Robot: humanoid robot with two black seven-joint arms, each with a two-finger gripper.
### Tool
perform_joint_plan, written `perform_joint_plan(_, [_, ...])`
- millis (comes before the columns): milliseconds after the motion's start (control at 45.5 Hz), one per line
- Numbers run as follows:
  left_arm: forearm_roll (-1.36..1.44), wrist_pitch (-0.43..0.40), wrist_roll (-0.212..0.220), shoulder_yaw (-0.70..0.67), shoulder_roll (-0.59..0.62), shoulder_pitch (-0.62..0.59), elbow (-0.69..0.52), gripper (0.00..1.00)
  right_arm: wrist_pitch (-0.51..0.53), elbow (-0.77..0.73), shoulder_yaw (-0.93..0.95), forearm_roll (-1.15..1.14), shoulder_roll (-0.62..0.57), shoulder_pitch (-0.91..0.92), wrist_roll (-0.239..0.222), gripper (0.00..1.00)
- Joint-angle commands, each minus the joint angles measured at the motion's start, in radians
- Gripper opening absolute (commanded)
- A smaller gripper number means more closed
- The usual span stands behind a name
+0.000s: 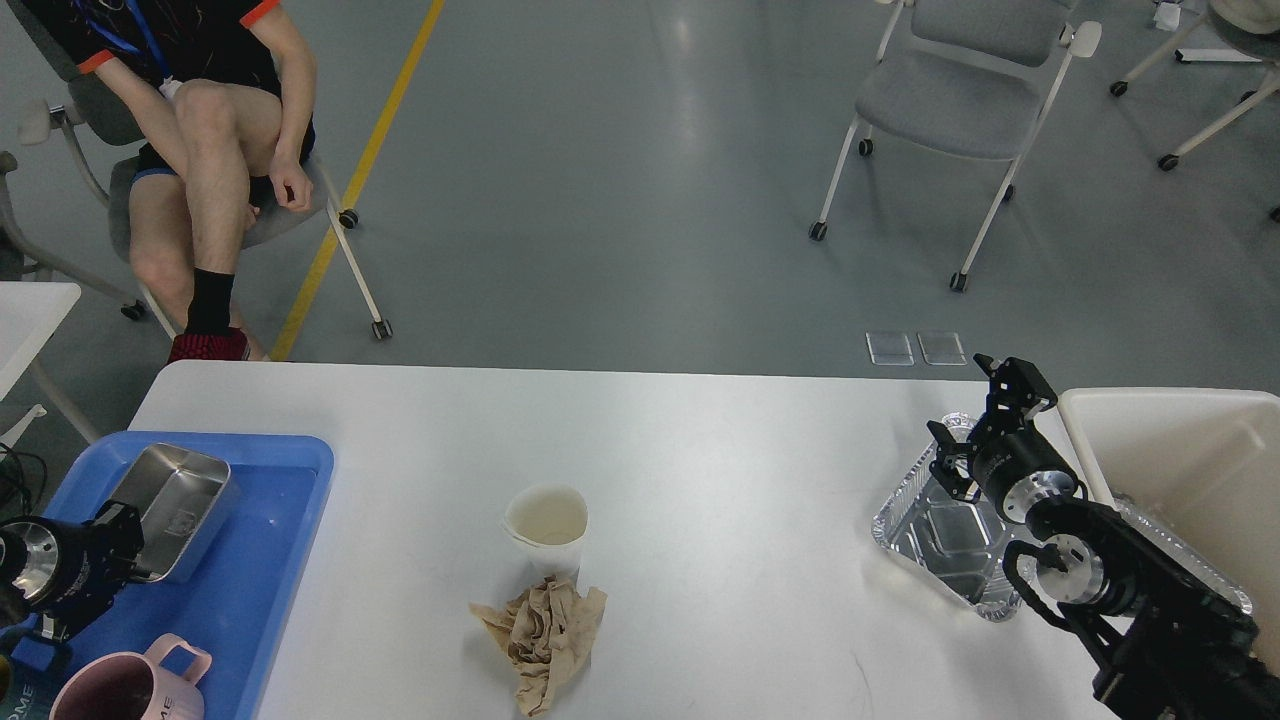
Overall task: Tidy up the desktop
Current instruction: 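Lift the steel box and lower it into the blue tray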
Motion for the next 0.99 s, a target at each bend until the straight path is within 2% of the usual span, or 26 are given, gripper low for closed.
perform_joint_plan(0, [-0.001, 0.002, 0.000, 0.000, 0.000, 0.000, 0.000, 0.97, 0.000, 0.000, 0.000, 0.001, 0.000, 0.000, 0.000, 1.00])
perform_joint_plan(968, [-0.005, -0.005, -0.003, -0.020, -0.006, -0.012, -0.006, 0.97, 0.000, 0.003, 0.000, 0.001, -0.001, 0.000, 0.000, 1.00])
